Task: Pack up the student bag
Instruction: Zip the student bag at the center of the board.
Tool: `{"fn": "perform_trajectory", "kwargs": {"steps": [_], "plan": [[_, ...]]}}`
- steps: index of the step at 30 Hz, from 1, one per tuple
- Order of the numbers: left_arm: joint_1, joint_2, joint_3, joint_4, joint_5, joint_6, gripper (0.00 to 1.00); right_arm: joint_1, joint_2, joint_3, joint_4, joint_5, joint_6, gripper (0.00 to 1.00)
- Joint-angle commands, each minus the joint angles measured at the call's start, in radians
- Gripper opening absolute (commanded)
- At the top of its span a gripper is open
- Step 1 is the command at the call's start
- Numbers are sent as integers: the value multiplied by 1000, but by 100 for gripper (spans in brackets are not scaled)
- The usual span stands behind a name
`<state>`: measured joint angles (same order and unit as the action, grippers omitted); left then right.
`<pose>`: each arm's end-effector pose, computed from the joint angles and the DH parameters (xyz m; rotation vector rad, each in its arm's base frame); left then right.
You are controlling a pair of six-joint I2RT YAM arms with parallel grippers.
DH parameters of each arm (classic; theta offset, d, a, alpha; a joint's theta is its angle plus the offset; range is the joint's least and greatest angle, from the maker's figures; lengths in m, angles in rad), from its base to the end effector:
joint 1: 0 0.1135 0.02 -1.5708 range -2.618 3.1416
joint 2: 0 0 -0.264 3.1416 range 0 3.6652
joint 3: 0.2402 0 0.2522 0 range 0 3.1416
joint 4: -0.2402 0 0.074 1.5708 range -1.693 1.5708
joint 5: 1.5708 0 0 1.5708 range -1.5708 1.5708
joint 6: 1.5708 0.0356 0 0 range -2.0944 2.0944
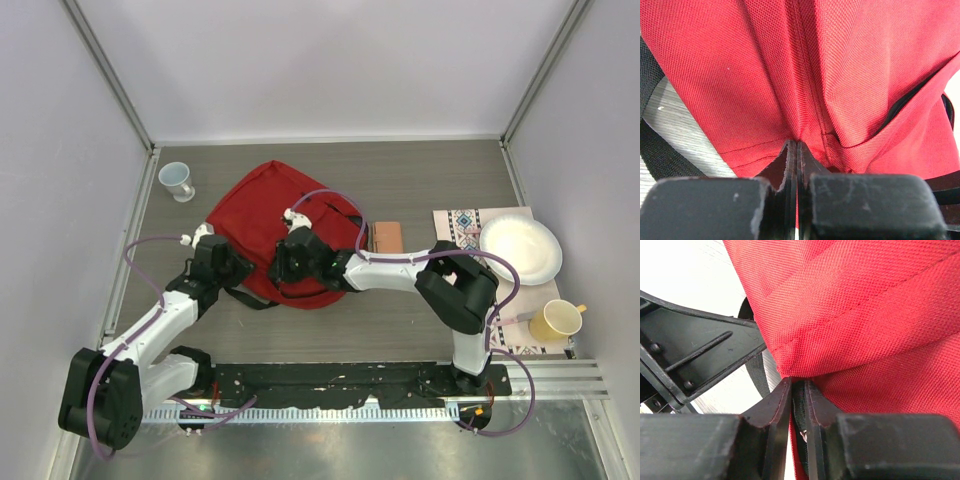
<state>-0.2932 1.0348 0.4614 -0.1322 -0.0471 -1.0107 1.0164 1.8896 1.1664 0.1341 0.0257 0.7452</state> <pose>0.1986 -0.0582 0.1869 -0.8510 2.1965 -0.6158 0.2204 0.3542 0.1862 -0.2992 2.3115 0.9417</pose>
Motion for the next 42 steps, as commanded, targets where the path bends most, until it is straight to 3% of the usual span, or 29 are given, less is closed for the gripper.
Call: {"fn": "perform_trajectory", "kwargs": {"steps": [1,13,19,25,35,39,42], "plan": [[5,5,-10,9,6,17,0,-4,-9,21,44,14,8,22],[3,1,-12,9,7,12,0,-4,8,41,-25,49,-9,11],[3,4,-12,16,13,12,0,-4,17,62,-57,69,-21,28],[5,1,-18,19,15,11,0,-4,40,85,-74,63,-23,29],[5,4,-15,20,18,9,0,1,57,110,-162,138,-38,14],[5,4,-15,20,16,9,0,4,59,110,-162,140,-44,1],[5,1,-18,16,16,9,0,7,40,101,-156,148,-62,1]]}}
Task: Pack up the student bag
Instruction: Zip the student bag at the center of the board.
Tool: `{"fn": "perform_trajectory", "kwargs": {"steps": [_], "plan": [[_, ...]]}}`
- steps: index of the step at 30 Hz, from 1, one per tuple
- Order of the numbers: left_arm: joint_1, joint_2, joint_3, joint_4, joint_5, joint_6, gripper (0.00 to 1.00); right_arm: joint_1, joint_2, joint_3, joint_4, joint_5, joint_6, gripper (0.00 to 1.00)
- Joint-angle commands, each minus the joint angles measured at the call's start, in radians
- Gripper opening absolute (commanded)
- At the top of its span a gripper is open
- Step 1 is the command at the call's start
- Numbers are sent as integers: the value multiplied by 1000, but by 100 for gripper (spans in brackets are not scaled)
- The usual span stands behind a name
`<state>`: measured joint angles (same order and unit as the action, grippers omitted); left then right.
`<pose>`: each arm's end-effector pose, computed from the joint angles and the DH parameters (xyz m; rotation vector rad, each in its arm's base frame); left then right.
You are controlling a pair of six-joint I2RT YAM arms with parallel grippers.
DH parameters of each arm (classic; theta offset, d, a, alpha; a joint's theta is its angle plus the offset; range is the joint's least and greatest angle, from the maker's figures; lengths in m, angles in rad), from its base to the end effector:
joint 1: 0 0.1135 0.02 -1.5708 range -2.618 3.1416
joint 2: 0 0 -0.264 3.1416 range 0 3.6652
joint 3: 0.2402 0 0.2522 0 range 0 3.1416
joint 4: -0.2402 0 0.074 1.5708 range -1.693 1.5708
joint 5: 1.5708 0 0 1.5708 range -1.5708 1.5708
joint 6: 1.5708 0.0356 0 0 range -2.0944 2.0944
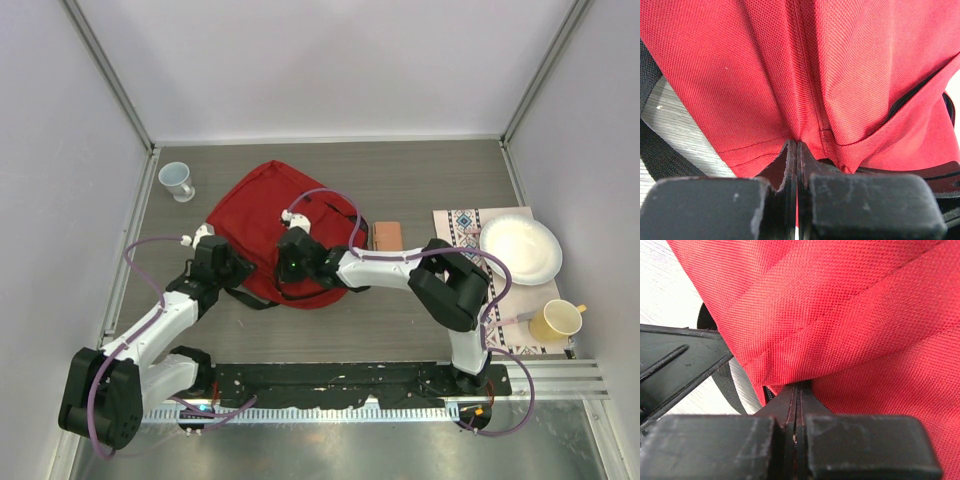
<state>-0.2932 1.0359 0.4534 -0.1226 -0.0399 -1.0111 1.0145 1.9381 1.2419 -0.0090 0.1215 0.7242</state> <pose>0.1980 -0.0583 0.1850 -0.8485 2.1995 -0.6237 0.2278 0.3582 0.1780 -0.2793 2.3753 0.7499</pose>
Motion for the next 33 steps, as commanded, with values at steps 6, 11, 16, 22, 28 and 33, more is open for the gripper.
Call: {"fn": "perform_trajectory", "kwargs": {"steps": [6,11,16,22,28,33], "plan": [[5,-10,-12,-17,0,16,0,10,-151,-81,61,81,-55,1],[5,-7,-13,-25,-5,19,0,10,-229,-166,64,113,-43,1],[5,-11,-18,-20,-3,20,0,6,-272,-216,64,155,-29,1],[5,-14,-19,-14,6,17,0,4,-211,-161,52,90,-31,1],[5,-19,-19,-14,12,14,0,4,-163,-82,15,58,-49,11],[5,-16,-19,-12,12,16,0,4,-172,-50,-32,84,-65,40]]}}
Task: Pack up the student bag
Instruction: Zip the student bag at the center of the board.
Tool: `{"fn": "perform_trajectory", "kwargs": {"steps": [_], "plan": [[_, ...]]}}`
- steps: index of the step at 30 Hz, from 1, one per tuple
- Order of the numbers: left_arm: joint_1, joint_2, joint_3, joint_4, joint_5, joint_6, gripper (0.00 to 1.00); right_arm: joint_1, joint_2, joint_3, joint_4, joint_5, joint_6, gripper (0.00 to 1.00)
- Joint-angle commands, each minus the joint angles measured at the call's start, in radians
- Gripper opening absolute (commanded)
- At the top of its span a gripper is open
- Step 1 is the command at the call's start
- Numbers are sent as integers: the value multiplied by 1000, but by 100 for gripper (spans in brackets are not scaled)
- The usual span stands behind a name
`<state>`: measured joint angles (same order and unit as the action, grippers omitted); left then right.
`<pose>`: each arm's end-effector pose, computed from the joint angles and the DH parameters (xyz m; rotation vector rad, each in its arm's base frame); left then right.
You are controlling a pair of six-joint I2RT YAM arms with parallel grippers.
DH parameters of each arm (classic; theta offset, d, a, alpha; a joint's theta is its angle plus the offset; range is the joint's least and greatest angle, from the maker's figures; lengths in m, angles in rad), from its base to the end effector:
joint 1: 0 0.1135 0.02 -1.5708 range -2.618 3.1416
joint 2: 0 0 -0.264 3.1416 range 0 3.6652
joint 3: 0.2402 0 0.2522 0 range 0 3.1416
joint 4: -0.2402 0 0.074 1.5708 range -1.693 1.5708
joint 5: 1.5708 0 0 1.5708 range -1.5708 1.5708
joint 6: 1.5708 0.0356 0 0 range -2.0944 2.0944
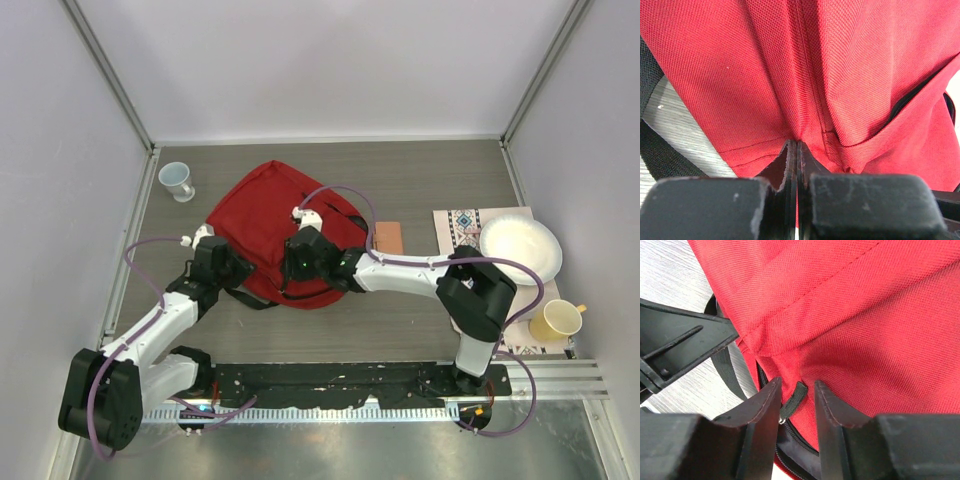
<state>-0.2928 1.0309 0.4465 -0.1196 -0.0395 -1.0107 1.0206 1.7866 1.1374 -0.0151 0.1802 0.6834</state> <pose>0.1969 -0.0579 0.1839 -0.8479 2.1986 -0.6244 0.2113 0.3323 0.2039 -0.2888 2.3057 0.7129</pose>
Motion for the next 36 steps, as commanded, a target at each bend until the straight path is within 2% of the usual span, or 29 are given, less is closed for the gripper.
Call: {"fn": "perform_trajectory", "kwargs": {"steps": [1,2,8,16,31,36], "plan": [[4,-9,-11,-15,12,15,0,-2,-27,55,-29,39,-37,44],[4,-8,-11,-15,13,15,0,-2,-36,53,-37,44,-39,48],[4,-3,-8,-15,12,15,0,-4,-98,44,-101,6,-32,50],[3,6,-5,-12,10,15,0,-4,-95,-16,-66,-137,77,44],[4,-18,-15,-26,7,15,0,-13,20,38,-25,-154,146,41],[4,-12,-15,-17,12,15,0,-17,40,25,42,-166,169,40]]}}
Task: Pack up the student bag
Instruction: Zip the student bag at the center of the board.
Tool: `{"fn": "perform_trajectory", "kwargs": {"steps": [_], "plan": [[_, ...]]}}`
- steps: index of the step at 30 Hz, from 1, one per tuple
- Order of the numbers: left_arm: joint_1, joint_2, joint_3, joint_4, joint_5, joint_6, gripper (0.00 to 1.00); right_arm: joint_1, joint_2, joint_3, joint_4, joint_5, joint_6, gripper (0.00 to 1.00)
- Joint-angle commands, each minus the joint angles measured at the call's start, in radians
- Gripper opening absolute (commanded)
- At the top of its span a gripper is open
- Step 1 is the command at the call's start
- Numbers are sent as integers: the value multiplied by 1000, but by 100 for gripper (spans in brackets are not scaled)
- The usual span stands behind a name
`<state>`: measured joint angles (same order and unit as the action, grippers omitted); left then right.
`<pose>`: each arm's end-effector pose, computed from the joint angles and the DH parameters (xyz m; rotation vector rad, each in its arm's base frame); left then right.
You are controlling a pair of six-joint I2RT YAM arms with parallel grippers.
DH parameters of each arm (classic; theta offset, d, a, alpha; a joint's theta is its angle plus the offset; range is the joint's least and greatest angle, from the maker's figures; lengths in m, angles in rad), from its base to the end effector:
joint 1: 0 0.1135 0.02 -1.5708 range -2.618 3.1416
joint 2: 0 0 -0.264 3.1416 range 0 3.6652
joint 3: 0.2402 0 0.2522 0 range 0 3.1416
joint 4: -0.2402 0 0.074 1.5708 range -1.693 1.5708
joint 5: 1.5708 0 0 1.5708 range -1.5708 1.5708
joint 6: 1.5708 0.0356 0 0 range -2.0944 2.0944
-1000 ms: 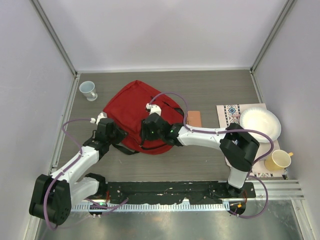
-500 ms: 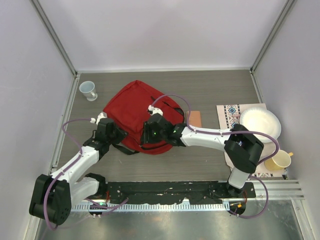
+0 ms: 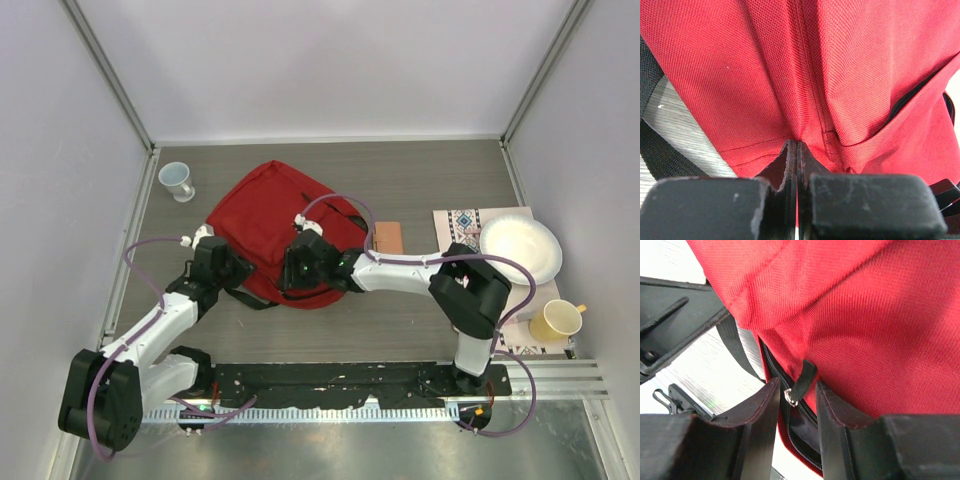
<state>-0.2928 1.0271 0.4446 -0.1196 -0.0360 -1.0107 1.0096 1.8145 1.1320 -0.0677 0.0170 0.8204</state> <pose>0.1963 -0.0578 0.1840 -0.8459 2.1987 -0.6292 0.2090 0.3314 0.1870 -0.2267 2.4871 0.8480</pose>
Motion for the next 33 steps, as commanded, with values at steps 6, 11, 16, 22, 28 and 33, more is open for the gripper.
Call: {"fn": "perform_trajectory", "kwargs": {"steps": [6,11,16,22,28,33], "plan": [[4,-5,-14,-15,8,17,0,-11,40,43,117,14,43,35],[3,-12,-18,-15,8,14,0,-9,58,49,106,43,48,30],[4,-10,-20,-12,10,14,0,-9,78,55,95,52,43,37],[4,-2,-18,-11,10,14,0,-9,111,71,74,89,20,29],[4,-1,-20,-11,10,12,0,-9,134,78,42,83,11,11],[4,2,-20,-15,10,15,0,-9,120,75,42,90,-9,1]]}}
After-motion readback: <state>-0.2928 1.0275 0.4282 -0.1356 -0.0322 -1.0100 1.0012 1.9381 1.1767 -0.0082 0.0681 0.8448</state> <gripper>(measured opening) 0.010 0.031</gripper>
